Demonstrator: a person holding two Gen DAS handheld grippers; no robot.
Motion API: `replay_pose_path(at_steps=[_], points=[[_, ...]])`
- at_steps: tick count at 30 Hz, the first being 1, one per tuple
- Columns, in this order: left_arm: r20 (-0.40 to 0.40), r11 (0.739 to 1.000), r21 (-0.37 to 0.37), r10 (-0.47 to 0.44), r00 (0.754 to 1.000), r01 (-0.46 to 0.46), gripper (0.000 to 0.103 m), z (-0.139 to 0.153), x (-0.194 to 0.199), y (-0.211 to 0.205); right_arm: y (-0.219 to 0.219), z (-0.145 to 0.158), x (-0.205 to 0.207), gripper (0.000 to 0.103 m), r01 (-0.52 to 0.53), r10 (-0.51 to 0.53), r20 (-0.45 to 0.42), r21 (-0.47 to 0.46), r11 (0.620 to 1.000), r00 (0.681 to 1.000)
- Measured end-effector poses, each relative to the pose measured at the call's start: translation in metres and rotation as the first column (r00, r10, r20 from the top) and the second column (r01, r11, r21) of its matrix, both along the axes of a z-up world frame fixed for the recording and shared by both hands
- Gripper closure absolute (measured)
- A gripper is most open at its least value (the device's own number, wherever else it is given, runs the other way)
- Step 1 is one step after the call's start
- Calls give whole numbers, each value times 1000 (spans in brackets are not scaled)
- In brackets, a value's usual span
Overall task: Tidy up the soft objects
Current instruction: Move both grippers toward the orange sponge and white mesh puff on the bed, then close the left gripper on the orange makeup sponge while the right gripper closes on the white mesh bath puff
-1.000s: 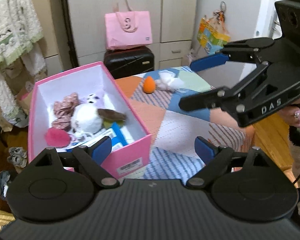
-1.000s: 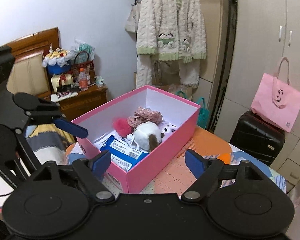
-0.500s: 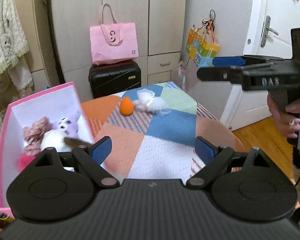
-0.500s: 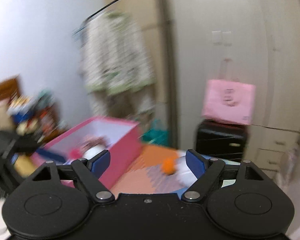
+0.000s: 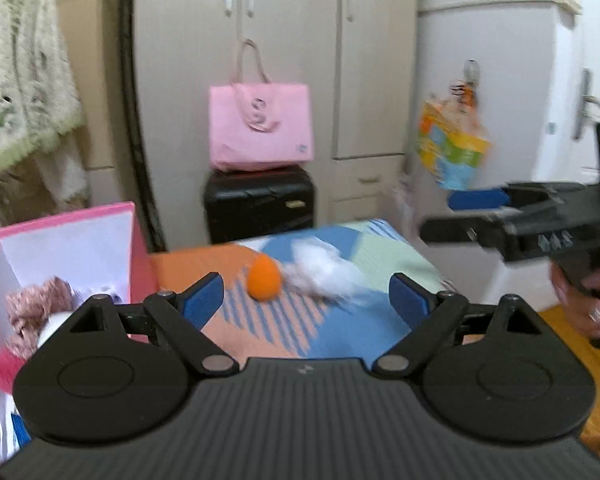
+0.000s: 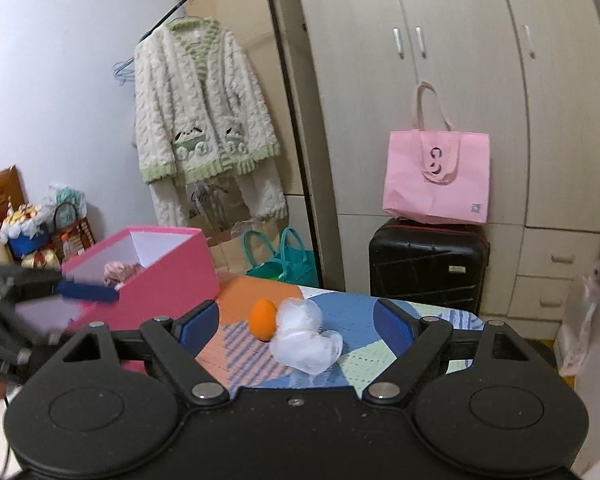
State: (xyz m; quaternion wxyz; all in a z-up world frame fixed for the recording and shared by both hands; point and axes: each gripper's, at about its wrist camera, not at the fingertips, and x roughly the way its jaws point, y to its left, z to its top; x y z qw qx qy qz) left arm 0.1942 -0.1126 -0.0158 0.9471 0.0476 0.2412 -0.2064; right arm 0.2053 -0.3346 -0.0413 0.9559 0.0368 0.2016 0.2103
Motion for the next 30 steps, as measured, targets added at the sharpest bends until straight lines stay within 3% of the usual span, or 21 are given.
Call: replay_pose_path(at_steps=[3,6,12,16,18,21,26,30], points=[[13,998,19,60,998,-60,13,-9,16,-9,2,-12,14,15,-21,21,6,-14,1000,1000],[-26,993,-3,117,993,-117,15,-18,37,-13,9,-24,29,16,-61,61,2,-51,997,998],[-89,977,-90,187,978,-195,19,-31,74,-12,39,-46,52,16,-193,191,-31,-249,949,981],[-176,965,-95,224,959,-243,28,-46,102,-13,54,-56,62,16,-221,220,-39,-325,920,975],[-236,955,-105,247,940,-277,31,-56,114,-11,59,-60,68,16,-235,233,-47,-341,910,971],[-263,952,-118,244,933,-282,34,-67,125,-12,62,-64,78,16,-226,228,-37,-352,908,973],[-268,954,-104,245,932,-281,40,-81,132,-17,59,-71,95,20,-241,230,-70,-306,921,971],[-248,953,-120,244,938,-279,45,-86,135,-19,59,-79,106,31,-247,229,-93,-306,919,969]])
